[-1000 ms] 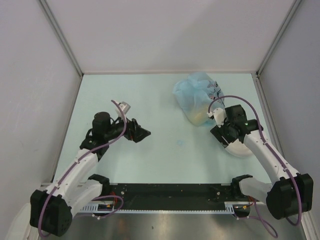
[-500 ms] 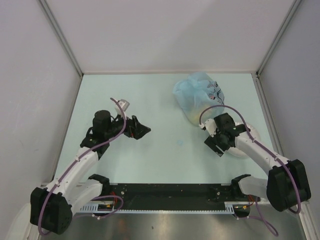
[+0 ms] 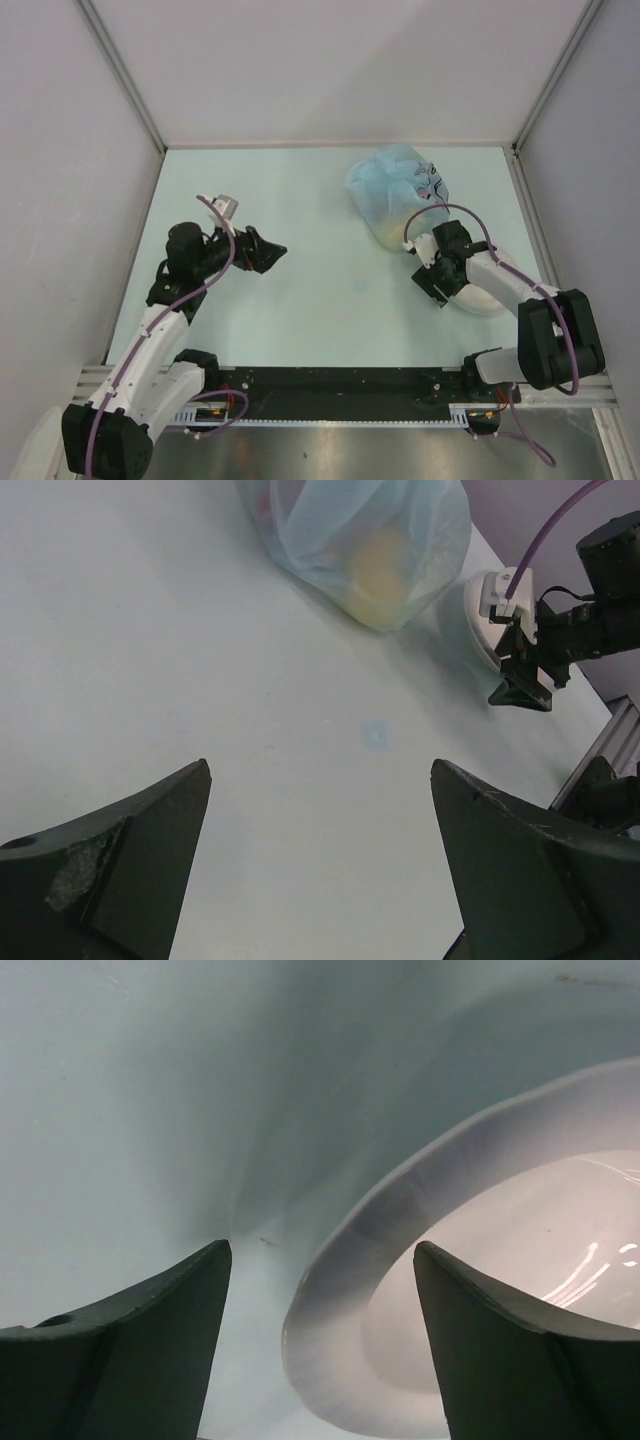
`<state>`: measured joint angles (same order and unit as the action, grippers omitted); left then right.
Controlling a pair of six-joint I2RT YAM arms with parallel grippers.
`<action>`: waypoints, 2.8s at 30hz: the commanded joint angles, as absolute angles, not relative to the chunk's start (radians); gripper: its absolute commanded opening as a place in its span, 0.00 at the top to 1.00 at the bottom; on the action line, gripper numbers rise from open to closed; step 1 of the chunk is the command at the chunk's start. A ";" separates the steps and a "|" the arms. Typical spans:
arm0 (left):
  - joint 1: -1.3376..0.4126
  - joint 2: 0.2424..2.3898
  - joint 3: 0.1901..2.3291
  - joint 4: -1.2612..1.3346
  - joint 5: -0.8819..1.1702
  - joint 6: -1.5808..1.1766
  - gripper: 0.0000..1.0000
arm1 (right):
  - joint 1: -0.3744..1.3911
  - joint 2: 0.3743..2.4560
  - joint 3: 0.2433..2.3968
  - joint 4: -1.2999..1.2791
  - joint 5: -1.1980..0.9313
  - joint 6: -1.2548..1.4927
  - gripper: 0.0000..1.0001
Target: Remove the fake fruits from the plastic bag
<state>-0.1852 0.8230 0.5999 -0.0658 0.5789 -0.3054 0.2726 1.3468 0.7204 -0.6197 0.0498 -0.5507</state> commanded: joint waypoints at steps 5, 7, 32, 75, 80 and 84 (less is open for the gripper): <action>-0.155 0.796 0.649 -0.075 0.565 -0.302 0.04 | 0.406 1.394 0.834 -0.709 -0.219 -0.585 0.37; -0.146 0.796 0.666 -0.077 0.549 -0.293 0.02 | 0.480 1.390 0.853 -0.727 -0.261 -0.571 0.41; -0.070 0.877 0.568 0.039 0.651 -0.538 0.08 | 0.630 1.353 1.255 -0.726 -0.390 -0.307 0.33; -0.690 1.893 1.023 0.434 0.703 -0.776 0.56 | -0.245 0.884 1.112 -0.674 -0.519 -0.008 0.23; -0.686 1.879 1.011 0.365 0.638 -0.697 0.59 | -0.252 0.884 1.055 -0.595 -0.537 0.034 0.23; -0.686 1.904 1.034 0.310 0.598 -0.657 0.60 | -0.261 0.897 1.034 -0.554 -0.546 0.052 0.23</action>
<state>-0.6907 1.9194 1.0157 0.3702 0.6548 -0.7296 -0.2497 0.8883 1.0409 -0.6418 -0.5182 0.0097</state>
